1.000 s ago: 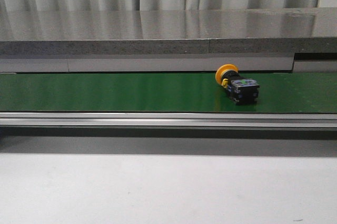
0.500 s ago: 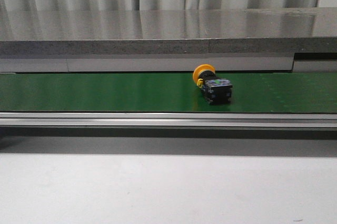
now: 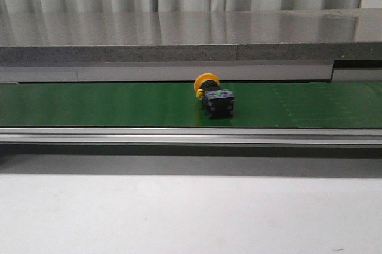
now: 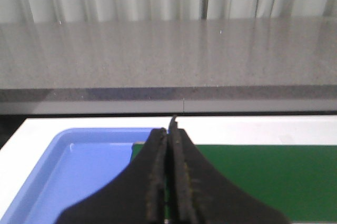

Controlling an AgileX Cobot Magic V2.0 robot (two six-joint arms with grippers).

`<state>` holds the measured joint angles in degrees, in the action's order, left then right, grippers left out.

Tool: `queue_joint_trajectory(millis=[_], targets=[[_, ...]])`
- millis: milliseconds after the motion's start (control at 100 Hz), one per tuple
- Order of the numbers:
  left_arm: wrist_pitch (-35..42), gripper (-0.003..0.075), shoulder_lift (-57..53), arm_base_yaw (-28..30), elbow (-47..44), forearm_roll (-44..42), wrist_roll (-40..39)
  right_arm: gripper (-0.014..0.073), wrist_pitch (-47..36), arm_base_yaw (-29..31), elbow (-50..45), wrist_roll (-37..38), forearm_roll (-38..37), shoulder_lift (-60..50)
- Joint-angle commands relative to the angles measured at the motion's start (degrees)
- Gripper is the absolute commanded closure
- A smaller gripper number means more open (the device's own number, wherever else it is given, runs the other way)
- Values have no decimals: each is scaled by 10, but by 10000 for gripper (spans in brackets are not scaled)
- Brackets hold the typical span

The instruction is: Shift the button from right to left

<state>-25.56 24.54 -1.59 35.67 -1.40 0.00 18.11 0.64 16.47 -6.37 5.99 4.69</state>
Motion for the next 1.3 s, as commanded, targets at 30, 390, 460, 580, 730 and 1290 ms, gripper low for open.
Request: queue_joint_trajectory(millis=[30, 390, 460, 580, 730, 1290], targets=[[-9, 595, 80, 2, 62, 14, 0, 660, -43, 0, 15, 0, 2, 7], [-8, 38, 279, -2, 123, 75, 0, 660, -43, 0, 15, 0, 2, 7], [-26, 60, 322, -14, 149, 94, 0, 660, -43, 0, 15, 0, 2, 7], [-80, 86, 397, -48, 208, 125, 0, 660, -43, 0, 15, 0, 2, 7], [-151, 86, 494, -105, 286, 134, 0, 660, -43, 0, 15, 0, 2, 7], [-235, 87, 740, -253, 475, 130, -110, 660, -43, 0, 15, 0, 2, 7]])
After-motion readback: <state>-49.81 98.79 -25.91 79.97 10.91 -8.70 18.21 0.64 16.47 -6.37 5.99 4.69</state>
